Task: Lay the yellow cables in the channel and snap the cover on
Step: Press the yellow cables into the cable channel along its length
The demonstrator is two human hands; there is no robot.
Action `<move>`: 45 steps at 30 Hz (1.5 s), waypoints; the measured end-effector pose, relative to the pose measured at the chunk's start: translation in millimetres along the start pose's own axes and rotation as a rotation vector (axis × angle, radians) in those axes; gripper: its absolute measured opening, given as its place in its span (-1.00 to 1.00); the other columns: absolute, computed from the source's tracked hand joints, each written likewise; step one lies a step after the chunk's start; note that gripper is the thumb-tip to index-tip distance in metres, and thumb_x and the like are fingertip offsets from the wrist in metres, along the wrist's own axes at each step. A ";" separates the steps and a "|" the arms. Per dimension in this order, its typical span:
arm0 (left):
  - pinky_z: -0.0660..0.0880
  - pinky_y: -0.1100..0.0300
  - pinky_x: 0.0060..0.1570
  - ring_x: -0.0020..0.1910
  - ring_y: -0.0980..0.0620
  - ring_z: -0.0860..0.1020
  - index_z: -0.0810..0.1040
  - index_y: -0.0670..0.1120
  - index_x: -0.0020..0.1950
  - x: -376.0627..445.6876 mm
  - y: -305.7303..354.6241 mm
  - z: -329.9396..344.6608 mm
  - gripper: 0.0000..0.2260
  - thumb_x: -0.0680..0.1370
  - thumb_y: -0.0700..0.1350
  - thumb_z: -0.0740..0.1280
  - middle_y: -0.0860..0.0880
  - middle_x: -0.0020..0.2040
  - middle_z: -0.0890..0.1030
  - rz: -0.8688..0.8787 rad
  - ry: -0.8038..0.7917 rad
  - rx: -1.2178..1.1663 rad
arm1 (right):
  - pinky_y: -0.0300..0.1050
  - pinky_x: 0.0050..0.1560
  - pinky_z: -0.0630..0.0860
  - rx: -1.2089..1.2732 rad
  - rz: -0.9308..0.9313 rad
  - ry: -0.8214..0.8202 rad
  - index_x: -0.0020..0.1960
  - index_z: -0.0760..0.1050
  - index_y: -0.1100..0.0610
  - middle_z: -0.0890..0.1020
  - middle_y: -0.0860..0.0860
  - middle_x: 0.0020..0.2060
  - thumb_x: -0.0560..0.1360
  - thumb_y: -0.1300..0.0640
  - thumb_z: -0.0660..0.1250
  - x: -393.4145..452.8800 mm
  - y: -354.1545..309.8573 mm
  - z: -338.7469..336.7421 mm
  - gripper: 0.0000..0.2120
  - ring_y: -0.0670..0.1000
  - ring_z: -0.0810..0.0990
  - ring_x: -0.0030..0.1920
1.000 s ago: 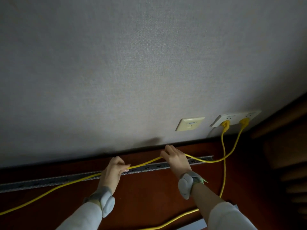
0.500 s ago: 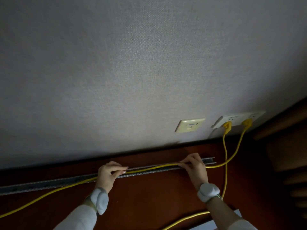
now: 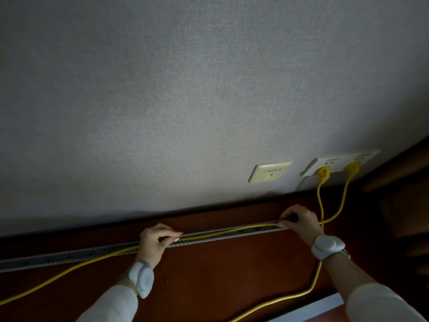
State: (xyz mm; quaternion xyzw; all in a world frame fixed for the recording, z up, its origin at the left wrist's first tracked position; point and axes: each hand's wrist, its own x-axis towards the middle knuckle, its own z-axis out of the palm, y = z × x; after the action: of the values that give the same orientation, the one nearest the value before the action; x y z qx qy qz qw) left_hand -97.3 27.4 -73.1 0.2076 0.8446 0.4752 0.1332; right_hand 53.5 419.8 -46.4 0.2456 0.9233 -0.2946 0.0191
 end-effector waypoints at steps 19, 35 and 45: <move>0.56 0.03 -0.12 -0.20 0.04 0.62 0.71 -0.04 -0.15 -5.5 -1.2 -12.3 -0.87 0.34 -0.21 0.52 -0.06 -0.20 0.65 0.065 0.027 0.004 | -0.06 -0.08 0.53 -0.457 0.384 -0.289 -0.07 0.55 0.21 0.64 0.16 0.01 0.41 0.30 0.40 35.8 -67.5 -2.7 -0.89 0.16 0.62 0.02; 0.42 0.04 0.09 0.04 0.12 0.49 0.57 0.05 0.09 -86.8 -94.6 -177.8 -0.71 0.39 0.01 0.46 0.10 -0.02 0.56 0.032 0.197 0.213 | -0.06 0.21 0.41 -0.033 -0.483 -0.201 0.07 0.55 0.08 0.52 0.04 0.11 0.43 0.27 0.37 -59.0 -371.9 220.2 -0.76 0.08 0.46 0.15; 0.34 0.20 0.22 0.15 0.14 0.41 0.39 0.04 0.28 -151.5 -186.8 -291.0 -0.54 0.43 0.00 0.43 0.09 0.13 0.46 -0.022 0.063 0.495 | -0.05 0.19 0.45 -0.208 -0.617 -0.316 0.09 0.54 0.07 0.55 0.01 0.05 0.40 0.07 0.47 -93.7 -460.9 324.5 -0.72 0.04 0.48 0.10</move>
State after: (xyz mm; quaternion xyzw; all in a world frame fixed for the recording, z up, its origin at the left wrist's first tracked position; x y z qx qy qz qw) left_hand -129.0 -348.8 -79.9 0.2096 0.9412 0.2587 0.0569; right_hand -113.9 -126.5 -51.1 -0.0965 0.9647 -0.2253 0.0966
